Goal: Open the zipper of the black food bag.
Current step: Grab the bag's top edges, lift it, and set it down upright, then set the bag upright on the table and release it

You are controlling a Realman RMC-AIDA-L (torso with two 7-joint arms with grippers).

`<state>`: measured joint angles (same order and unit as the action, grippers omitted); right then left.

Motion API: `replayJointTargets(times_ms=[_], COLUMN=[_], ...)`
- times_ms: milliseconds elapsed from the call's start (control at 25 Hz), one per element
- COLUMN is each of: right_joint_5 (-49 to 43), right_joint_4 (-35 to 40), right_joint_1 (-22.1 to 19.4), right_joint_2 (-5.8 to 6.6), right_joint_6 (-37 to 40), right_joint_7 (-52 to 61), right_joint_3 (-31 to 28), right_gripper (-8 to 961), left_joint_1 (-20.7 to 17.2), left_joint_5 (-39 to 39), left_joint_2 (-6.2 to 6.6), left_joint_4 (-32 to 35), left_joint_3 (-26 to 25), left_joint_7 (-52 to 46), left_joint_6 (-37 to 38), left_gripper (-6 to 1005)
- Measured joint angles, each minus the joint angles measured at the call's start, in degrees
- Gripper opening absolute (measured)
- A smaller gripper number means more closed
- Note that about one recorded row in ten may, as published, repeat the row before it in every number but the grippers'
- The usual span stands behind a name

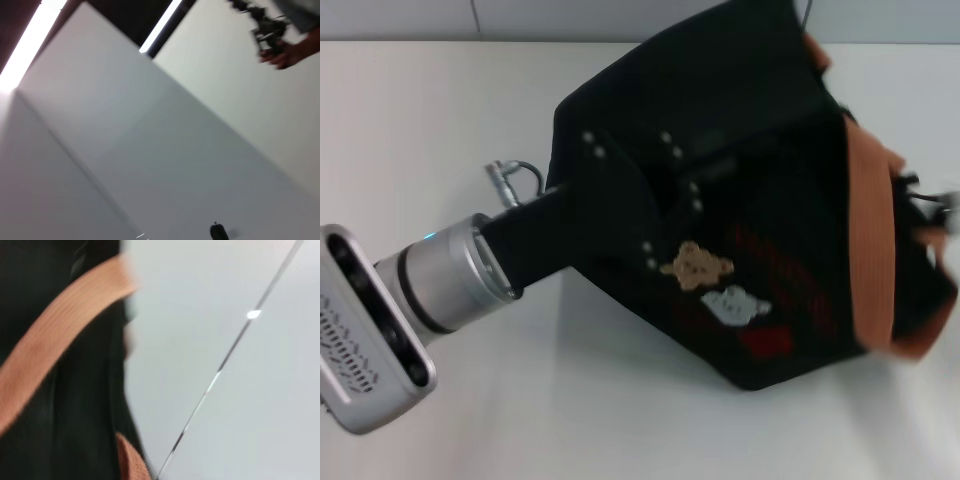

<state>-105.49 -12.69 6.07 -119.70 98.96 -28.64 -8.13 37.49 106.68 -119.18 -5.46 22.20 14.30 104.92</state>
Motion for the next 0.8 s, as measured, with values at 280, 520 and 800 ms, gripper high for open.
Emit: replayJointTargets(times_ms=[280,520,800], right_joint_5=[0.0,-0.5,-3.2], right_joint_4=[0.7,1.9,5.8], right_joint_1=[0.5,1.3,2.0], right_joint_2=[0.24,0.31,0.36], right_joint_6=[4.8,7.6,14.2], right_joint_7=[12.7,19.7,28.1], right_joint_3=[-0.1,0.3,3.7], right_gripper=[147,365,643], left_joint_1=[-12.2,-15.7,-14.3], left_joint_5=[0.1,1.2,7.9], left_joint_2=[0.01,0.00,0.00], left_joint_4=[-3.3,-4.5,-7.2], left_joint_3=[-13.6,-12.9,-12.6], left_joint_7=[-12.5,-16.7,-17.1], left_joint_6=[-3.9,-11.8,-15.3], left_gripper=[89,89,85])
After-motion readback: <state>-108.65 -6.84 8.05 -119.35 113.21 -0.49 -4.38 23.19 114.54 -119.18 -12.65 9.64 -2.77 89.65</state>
